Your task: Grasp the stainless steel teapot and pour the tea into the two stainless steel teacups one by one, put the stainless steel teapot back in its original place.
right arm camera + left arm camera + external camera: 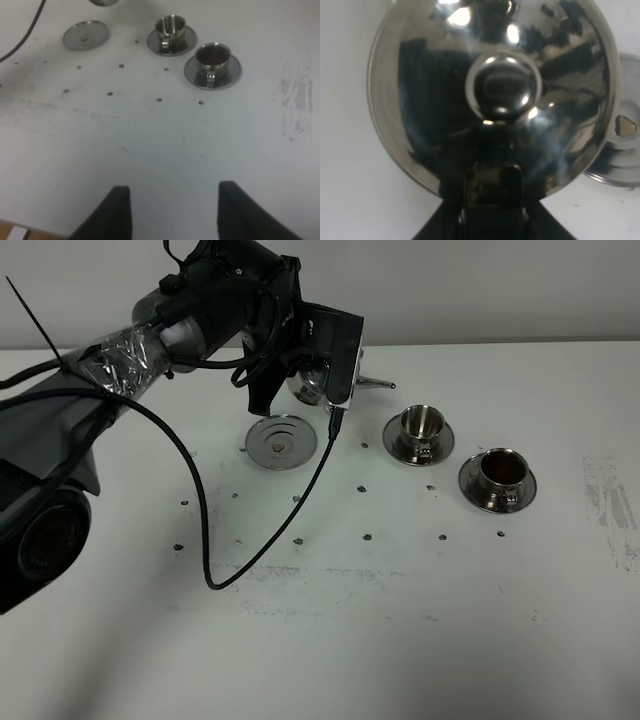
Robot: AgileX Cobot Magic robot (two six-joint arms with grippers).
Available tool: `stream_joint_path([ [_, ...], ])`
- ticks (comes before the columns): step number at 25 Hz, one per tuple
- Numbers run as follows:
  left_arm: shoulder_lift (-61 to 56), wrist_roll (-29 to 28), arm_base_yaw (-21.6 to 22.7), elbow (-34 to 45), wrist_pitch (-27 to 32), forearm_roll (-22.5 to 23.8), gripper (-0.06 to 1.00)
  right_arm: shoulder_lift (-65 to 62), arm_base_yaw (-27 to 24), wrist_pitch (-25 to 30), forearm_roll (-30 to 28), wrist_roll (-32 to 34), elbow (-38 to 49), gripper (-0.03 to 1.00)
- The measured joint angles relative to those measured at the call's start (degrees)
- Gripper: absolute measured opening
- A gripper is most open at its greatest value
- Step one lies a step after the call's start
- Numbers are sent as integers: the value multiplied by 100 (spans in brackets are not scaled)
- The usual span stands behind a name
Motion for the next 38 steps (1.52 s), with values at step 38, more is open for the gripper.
stream_joint_path([
  [38,384,23,-567,0,-763,1551,24,0,0,0,0,0,0,39],
])
